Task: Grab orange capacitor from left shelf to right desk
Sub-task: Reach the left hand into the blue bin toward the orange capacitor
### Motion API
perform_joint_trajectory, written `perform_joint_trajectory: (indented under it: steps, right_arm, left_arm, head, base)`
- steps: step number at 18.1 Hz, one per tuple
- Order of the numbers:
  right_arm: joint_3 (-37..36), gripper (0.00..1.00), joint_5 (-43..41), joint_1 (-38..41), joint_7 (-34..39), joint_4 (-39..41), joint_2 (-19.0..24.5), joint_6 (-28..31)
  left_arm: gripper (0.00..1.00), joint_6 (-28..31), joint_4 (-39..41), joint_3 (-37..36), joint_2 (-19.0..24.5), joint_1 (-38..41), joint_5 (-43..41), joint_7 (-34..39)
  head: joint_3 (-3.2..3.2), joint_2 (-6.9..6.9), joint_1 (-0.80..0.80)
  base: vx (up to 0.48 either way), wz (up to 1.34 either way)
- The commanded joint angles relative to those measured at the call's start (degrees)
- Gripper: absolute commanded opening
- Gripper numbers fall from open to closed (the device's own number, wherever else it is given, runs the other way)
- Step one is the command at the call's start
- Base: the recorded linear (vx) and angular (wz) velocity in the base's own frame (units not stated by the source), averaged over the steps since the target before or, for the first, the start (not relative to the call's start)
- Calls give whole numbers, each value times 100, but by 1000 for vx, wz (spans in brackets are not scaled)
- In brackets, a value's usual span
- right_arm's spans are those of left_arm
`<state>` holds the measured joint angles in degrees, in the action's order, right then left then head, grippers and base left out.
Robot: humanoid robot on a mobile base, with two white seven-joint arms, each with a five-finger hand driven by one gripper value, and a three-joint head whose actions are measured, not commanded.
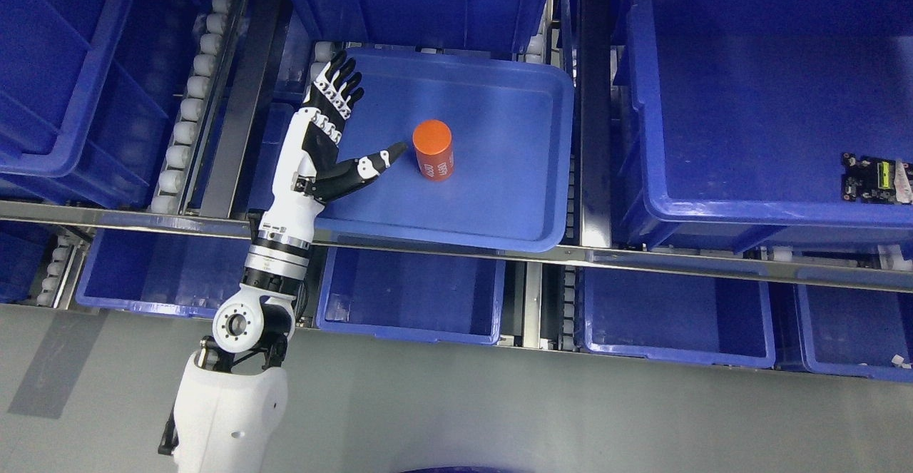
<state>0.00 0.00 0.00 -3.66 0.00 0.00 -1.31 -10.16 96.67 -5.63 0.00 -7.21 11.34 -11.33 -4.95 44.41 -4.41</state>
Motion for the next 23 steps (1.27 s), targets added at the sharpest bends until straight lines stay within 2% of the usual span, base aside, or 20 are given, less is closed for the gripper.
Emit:
perform_joint_trajectory:
  steps: [1,3,5,10,13,17,23]
  right_arm:
    - [-70,100,35,123,-4,100,-100,0]
    - [-70,100,35,123,-4,100,-100,0]
    - [-70,100,35,123,-4,100,-100,0]
    - [-70,100,35,123,-4,100,-100,0]
    - [-70,100,35,123,-4,100,-100,0]
    - [-70,100,35,123,-4,100,-100,0]
    - [-70,100,35,123,-4,100,-100,0]
  left_arm:
    - [100,14,-122,168,100,-52,-9,-229]
    - [100,14,-184,142,148,-61,-9,-299]
    - [100,14,-227,107,333,-157,-35,-710]
    - [100,206,-658,133,527,-596,-746,-1433]
    - [100,839,-676,150,597,-816,-782,-1556]
    - [99,1033,-676,28,563,-1062,-800,-1574]
    - [99,1069,-940,-666,431,-1423,-808,-1574]
  head:
    - [0,0,0]
    - [0,0,0]
    - [0,0,0]
    - [0,0,0]
    - [0,0,0]
    - [0,0,0]
    - [0,0,0]
  base:
    - [0,0]
    - [0,0]
    - [0,0]
    - [0,0]
    - [0,0]
    - [0,0]
    - [0,0]
